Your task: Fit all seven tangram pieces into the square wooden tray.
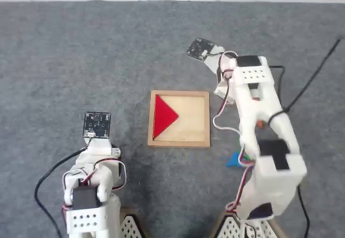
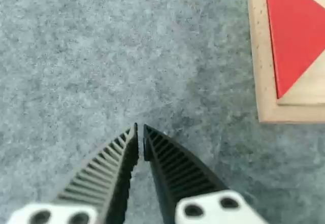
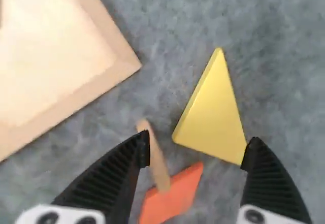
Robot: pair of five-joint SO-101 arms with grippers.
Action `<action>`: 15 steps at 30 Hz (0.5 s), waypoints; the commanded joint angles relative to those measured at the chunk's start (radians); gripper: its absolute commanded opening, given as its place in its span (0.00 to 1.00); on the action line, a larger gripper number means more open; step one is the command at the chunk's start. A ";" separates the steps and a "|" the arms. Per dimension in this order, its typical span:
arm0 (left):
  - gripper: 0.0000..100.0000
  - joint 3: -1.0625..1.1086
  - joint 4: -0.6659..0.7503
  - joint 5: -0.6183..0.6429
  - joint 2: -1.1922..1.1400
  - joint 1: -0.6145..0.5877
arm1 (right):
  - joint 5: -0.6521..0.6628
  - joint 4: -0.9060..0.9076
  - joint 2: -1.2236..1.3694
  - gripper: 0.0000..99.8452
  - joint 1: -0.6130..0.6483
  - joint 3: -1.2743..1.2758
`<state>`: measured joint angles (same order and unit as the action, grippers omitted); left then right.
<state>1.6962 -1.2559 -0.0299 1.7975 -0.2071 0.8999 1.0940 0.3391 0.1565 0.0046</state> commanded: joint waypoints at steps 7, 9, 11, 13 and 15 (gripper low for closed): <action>0.02 -0.013 -0.005 0.017 0.018 -0.005 | 0.155 -0.019 0.202 0.30 -0.108 -0.158; 0.02 -0.013 -0.005 0.017 0.018 -0.005 | 0.184 -0.019 0.226 0.30 -0.117 -0.158; 0.02 -0.013 -0.005 0.017 0.018 -0.005 | 0.196 -0.019 0.246 0.30 -0.117 -0.161; 0.02 -0.013 -0.005 0.017 0.018 -0.005 | 0.198 -0.019 0.254 0.30 -0.116 -0.161; 0.02 -0.013 -0.005 0.017 0.018 -0.005 | 0.198 -0.019 0.259 0.30 -0.111 -0.161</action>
<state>1.6962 -1.2559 -0.0299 1.7975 -0.2071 1.0840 1.0833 0.5892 0.0583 -0.1350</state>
